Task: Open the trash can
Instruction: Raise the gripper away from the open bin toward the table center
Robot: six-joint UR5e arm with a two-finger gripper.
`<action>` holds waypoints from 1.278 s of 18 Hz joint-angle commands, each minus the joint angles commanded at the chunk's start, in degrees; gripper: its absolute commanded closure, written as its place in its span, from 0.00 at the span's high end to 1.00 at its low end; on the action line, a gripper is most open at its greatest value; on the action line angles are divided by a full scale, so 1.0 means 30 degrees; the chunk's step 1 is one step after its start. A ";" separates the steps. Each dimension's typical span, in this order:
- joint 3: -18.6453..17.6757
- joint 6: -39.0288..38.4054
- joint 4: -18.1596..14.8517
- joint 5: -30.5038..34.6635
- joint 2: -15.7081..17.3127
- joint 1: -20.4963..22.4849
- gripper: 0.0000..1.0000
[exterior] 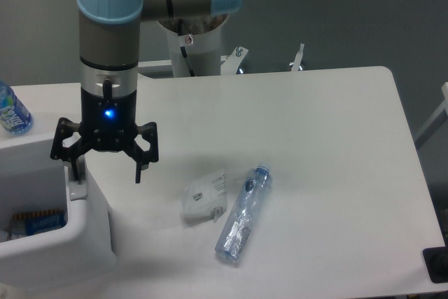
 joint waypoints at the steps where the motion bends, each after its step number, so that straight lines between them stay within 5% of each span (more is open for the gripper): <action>1: 0.0000 0.0000 0.0000 -0.0029 0.0000 0.0000 1.00; 8: 0.1550 0.0175 -0.0029 0.0437 0.0117 0.0670 1.00; 14: 0.2462 0.2338 -0.0409 0.5616 0.0496 0.1757 1.00; 20: 0.1759 0.9597 -0.4798 0.6973 0.1784 0.3307 1.00; 23: 0.1204 1.3085 -0.5945 0.6973 0.2488 0.4012 1.00</action>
